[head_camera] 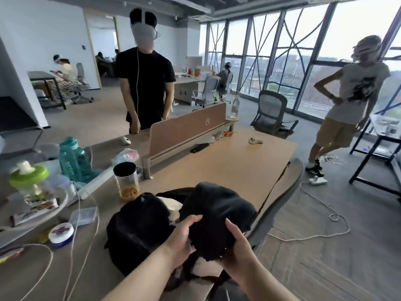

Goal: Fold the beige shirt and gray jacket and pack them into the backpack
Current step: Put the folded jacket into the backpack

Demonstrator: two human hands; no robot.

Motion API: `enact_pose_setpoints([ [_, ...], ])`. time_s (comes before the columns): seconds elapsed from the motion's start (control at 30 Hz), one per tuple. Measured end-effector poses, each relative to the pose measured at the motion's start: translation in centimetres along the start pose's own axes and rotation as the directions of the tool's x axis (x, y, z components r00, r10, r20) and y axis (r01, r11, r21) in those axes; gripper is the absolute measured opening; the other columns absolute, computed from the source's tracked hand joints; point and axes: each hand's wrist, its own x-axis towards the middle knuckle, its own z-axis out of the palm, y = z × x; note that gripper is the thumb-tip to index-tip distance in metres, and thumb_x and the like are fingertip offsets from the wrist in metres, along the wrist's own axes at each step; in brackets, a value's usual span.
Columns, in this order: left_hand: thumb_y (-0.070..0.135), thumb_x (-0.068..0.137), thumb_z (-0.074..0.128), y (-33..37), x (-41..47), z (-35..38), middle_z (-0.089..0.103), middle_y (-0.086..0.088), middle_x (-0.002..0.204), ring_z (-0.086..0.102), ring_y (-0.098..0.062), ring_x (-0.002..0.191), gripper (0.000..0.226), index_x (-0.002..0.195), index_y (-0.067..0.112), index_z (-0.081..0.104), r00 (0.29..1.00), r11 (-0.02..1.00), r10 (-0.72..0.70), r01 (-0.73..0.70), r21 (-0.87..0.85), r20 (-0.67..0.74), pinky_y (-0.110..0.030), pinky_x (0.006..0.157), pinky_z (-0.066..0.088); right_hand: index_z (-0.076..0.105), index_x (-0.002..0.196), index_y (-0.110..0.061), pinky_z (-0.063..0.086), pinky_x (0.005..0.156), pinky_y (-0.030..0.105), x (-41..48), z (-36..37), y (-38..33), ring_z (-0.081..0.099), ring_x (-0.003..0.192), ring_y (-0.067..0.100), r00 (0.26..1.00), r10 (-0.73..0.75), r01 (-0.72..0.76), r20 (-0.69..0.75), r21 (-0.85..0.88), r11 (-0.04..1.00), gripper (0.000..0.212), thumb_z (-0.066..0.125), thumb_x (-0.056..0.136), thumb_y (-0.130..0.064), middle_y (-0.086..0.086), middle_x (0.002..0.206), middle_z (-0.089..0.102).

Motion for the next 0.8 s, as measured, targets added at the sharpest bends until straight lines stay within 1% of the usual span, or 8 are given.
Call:
enact_pose_setpoints([
  [0.1,0.025,0.075,0.067,0.3,2.1,-1.4,0.068,-0.01,0.118,0.061,-0.026,0.115,0.043,0.116,0.012,0.068,0.996,0.997,-0.073,0.075,0.027,-0.053,-0.04,0.102,0.043,0.064,0.115,-0.001,0.045,0.095,0.049,2.4,-0.5,-0.6,0.06,0.108,0.039,0.999,0.0,-0.001,-0.037,-0.019,1.0,0.044,0.055,0.086,-0.032,0.024,0.112,0.068],
  [0.2,0.019,0.074,0.068,0.6,3.2,-3.3,0.072,-0.01,0.107,0.063,-0.027,0.109,0.033,0.106,0.01,0.071,0.97,0.983,-0.176,0.184,0.031,-0.169,-0.037,0.097,0.046,0.065,0.108,0.002,0.047,0.077,0.044,5.2,-0.7,0.3,0.061,0.094,0.038,0.997,0.05,-0.054,-0.056,-0.065,0.996,0.041,0.053,0.084,-0.029,0.025,0.102,0.068],
  [0.27,0.02,0.073,0.071,1.0,3.7,-4.6,0.073,-0.007,0.105,0.063,-0.025,0.11,0.031,0.103,0.012,0.073,0.947,0.972,-0.22,0.233,0.031,-0.234,-0.038,0.097,0.047,0.067,0.104,0.003,0.044,0.067,0.039,7.3,-0.3,0.6,0.06,0.084,0.036,0.995,0.078,-0.085,-0.063,-0.126,0.988,0.045,0.059,0.074,-0.029,0.024,0.097,0.067],
  [0.37,0.022,0.074,0.074,1.9,4.5,-6.4,0.073,-0.001,0.097,0.063,-0.018,0.1,0.019,0.092,0.017,0.073,0.908,0.959,-0.244,0.278,0.053,-0.341,-0.031,0.08,0.049,0.067,0.097,0.003,0.044,0.06,0.036,10.8,0.7,0.5,0.061,0.074,0.033,0.991,0.132,-0.135,-0.024,-0.21,0.968,0.041,0.057,0.073,-0.028,0.021,0.087,0.067],
  [0.43,0.021,0.076,0.073,2.6,5.1,-7.3,0.072,0.001,0.09,0.063,-0.016,0.093,0.012,0.087,0.018,0.071,0.888,0.963,-0.23,0.267,0.04,-0.399,-0.028,0.076,0.048,0.069,0.096,0.003,0.052,0.067,0.037,13.3,1.5,0.0,0.066,0.077,0.034,0.984,0.178,-0.17,0.012,-0.241,0.955,0.037,0.05,0.083,-0.026,0.023,0.089,0.07],
  [0.57,0.02,0.075,0.074,4.2,6.9,-8.6,0.071,0.001,0.082,0.063,-0.014,0.086,0.01,0.085,0.018,0.07,0.854,0.978,-0.202,0.2,-0.057,-0.48,-0.028,0.07,0.047,0.069,0.095,0.001,0.051,0.074,0.04,18.3,4.0,-1.5,0.07,0.073,0.032,0.958,0.28,-0.249,0.057,-0.318,0.915,0.033,0.049,0.086,-0.024,0.021,0.088,0.072],
  [0.73,0.022,0.074,0.076,5.3,9.6,-8.9,0.073,0.001,0.087,0.065,-0.016,0.085,0.019,0.091,0.018,0.07,0.823,0.985,-0.169,0.162,-0.062,-0.542,-0.027,0.069,0.048,0.066,0.112,0.0,0.051,0.091,0.045,24.2,4.7,-4.2,0.065,0.1,0.037,0.931,0.359,-0.298,0.062,-0.438,0.848,0.05,0.061,0.069,-0.025,0.023,0.109,0.069],
  [0.8,0.026,0.076,0.076,5.4,10.4,-8.6,0.073,0.002,0.091,0.066,-0.014,0.084,0.021,0.094,0.019,0.068,0.798,0.988,-0.133,0.155,-0.013,-0.587,-0.026,0.071,0.049,0.065,0.113,0.001,0.052,0.085,0.043,26.4,4.7,-4.9,0.066,0.097,0.036,0.916,0.393,-0.309,0.083,-0.479,0.822,0.054,0.061,0.065,-0.022,0.024,0.107,0.07],
])
